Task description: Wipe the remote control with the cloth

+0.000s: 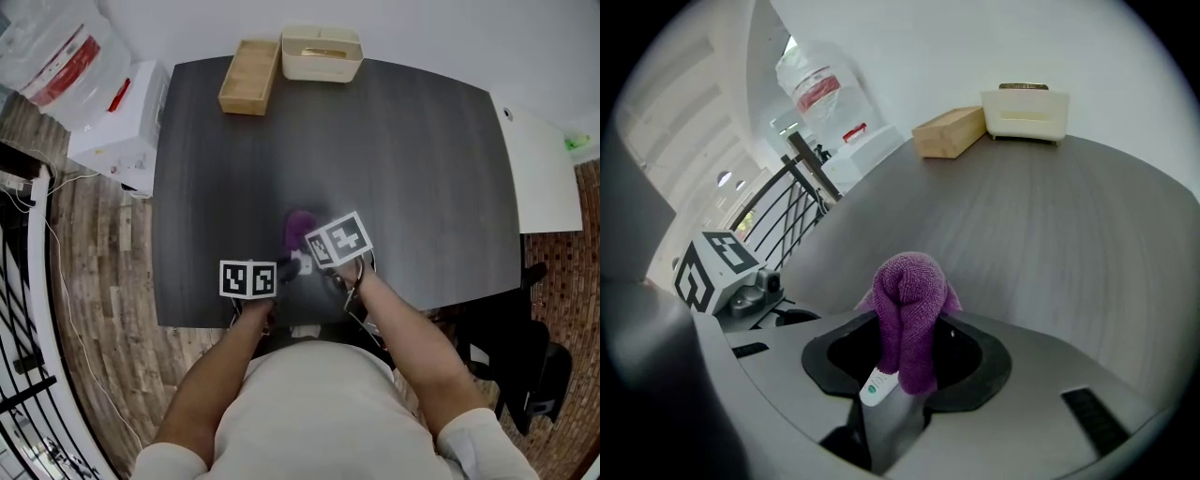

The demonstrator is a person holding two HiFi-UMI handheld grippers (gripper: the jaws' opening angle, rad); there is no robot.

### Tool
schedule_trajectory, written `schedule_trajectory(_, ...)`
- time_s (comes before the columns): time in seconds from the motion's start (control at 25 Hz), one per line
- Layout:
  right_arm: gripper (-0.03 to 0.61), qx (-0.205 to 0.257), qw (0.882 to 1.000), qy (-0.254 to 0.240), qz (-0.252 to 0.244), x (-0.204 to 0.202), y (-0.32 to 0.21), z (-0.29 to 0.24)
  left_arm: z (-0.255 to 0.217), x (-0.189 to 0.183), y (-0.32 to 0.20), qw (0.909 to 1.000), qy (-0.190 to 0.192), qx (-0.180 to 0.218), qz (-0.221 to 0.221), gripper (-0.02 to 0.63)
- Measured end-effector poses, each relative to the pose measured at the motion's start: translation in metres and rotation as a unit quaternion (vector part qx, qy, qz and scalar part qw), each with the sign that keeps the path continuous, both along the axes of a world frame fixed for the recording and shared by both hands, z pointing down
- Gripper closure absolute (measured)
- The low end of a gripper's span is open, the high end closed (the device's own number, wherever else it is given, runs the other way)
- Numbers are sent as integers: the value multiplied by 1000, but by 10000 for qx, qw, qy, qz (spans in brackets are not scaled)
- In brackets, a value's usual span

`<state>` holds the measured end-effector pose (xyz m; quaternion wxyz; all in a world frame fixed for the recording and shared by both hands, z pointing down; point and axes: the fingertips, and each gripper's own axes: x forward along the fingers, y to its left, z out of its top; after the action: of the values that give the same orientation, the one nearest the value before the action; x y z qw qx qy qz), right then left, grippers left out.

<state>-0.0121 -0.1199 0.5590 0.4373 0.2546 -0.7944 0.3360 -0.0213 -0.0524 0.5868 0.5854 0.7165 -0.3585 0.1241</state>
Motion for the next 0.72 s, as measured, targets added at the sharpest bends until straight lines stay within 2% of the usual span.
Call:
schedule_trajectory(0.56, 442, 127, 9975, 224, 652, 52, -3, 3, 0, 2, -3, 9998, -133, 118, -70, 514)
schedule_trajectory(0.72, 442, 178, 9953, 597, 739, 78, -4, 9, 0, 2, -4, 9997, -152, 147, -85, 514)
